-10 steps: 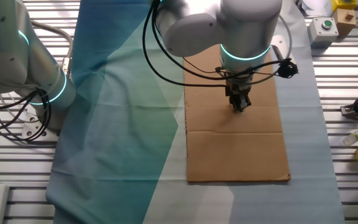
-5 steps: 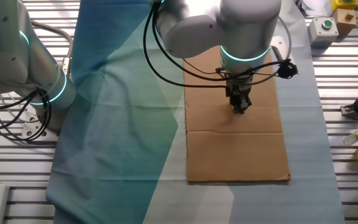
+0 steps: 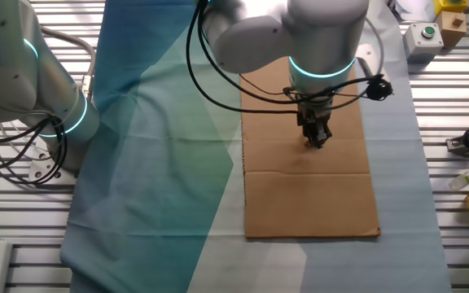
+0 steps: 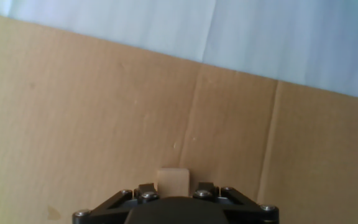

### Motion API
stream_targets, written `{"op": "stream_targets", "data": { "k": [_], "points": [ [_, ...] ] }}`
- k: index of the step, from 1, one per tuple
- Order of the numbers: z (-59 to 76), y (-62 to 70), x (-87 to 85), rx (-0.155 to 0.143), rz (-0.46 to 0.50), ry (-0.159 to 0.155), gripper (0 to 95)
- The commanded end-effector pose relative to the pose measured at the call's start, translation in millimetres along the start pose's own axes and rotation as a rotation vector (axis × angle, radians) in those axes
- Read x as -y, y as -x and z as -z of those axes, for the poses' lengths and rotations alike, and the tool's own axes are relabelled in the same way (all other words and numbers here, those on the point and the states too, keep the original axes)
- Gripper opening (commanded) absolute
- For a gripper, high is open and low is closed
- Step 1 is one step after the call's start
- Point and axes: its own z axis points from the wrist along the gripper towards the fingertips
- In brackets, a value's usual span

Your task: Grab the block and place it at the designated location

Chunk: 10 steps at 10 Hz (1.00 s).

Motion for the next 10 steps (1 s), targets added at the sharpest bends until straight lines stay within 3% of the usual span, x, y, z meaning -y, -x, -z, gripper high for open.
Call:
{"op": "stream_targets", "data": {
  "k": [1, 6, 7, 10],
  "points": [
    [8.6, 3.7, 0.4, 0.004, -0.022, 0.009, 0.0],
    [53.3, 18.9, -35.9, -0.078, -0.085, 0.019, 0.0],
    [68.6, 21.5, -51.6, -0.099, -0.090, 0.022, 0.0],
    [100.2, 20.3, -89.3, -0.122, -0.104, 0.034, 0.0]
  ]
}}
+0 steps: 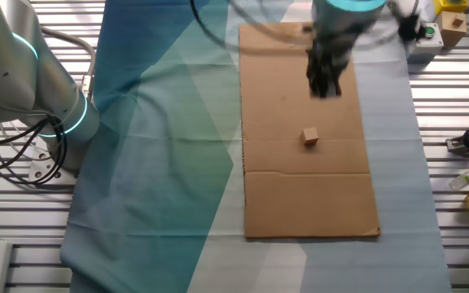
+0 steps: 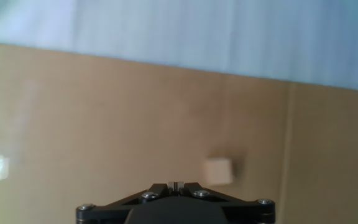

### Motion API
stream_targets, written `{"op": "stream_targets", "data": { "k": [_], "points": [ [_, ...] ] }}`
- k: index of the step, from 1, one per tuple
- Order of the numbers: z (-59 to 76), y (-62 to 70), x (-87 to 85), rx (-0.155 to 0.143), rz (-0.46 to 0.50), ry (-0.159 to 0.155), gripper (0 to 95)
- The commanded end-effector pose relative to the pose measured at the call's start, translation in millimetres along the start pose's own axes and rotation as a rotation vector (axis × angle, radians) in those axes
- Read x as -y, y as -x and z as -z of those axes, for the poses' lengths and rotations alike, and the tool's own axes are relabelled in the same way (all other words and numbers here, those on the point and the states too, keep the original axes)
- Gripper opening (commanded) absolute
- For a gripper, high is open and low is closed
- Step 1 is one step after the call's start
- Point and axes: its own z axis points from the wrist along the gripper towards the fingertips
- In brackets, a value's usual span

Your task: Grab the block and place it at the designated location

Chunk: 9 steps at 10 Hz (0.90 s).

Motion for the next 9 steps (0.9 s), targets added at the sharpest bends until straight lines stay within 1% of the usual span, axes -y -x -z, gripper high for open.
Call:
{"op": "stream_targets", "data": {
  "k": [1, 2, 3, 8, 9],
  "points": [
    [13.6, -6.1, -18.1, -0.003, -0.007, -0.001, 0.0],
    [20.7, -7.8, -18.4, 0.003, 0.018, 0.005, 0.0],
    [21.0, -7.6, -18.3, 0.013, 0.022, 0.009, 0.0],
    [21.4, -7.8, -18.3, 0.012, 0.034, 0.018, 0.0],
    [21.4, -7.8, -18.3, 0.017, 0.033, 0.029, 0.0]
  ]
}}
